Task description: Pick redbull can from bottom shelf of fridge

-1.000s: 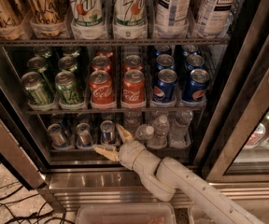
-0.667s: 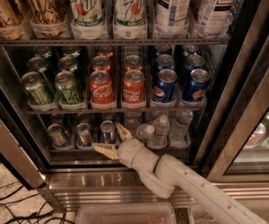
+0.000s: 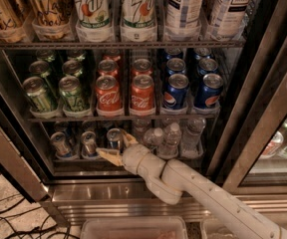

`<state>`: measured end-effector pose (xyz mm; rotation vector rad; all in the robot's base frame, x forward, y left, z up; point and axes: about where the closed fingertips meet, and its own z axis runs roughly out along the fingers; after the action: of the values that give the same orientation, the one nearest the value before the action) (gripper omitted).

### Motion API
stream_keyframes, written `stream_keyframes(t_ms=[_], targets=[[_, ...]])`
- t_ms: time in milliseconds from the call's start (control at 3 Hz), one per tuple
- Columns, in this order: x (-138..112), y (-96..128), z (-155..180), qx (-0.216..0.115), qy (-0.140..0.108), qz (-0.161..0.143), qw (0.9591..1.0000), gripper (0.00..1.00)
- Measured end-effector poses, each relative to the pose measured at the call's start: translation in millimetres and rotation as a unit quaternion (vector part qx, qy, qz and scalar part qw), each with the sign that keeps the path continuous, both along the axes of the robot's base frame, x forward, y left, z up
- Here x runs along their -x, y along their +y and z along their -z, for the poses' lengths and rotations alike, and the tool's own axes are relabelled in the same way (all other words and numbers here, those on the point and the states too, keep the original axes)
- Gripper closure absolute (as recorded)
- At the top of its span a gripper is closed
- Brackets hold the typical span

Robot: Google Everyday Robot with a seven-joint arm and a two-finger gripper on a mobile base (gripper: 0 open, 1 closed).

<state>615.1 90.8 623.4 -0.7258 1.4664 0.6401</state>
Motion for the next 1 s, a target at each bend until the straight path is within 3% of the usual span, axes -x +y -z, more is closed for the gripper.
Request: stream_keyframes(t_ms=[667, 1000], targets=[[-7.7, 5.5, 7.7, -0.002, 0.01, 0.0, 1.0, 0.32], [-7.7, 5.5, 7.7, -0.002, 0.01, 0.0, 1.0, 0.51]])
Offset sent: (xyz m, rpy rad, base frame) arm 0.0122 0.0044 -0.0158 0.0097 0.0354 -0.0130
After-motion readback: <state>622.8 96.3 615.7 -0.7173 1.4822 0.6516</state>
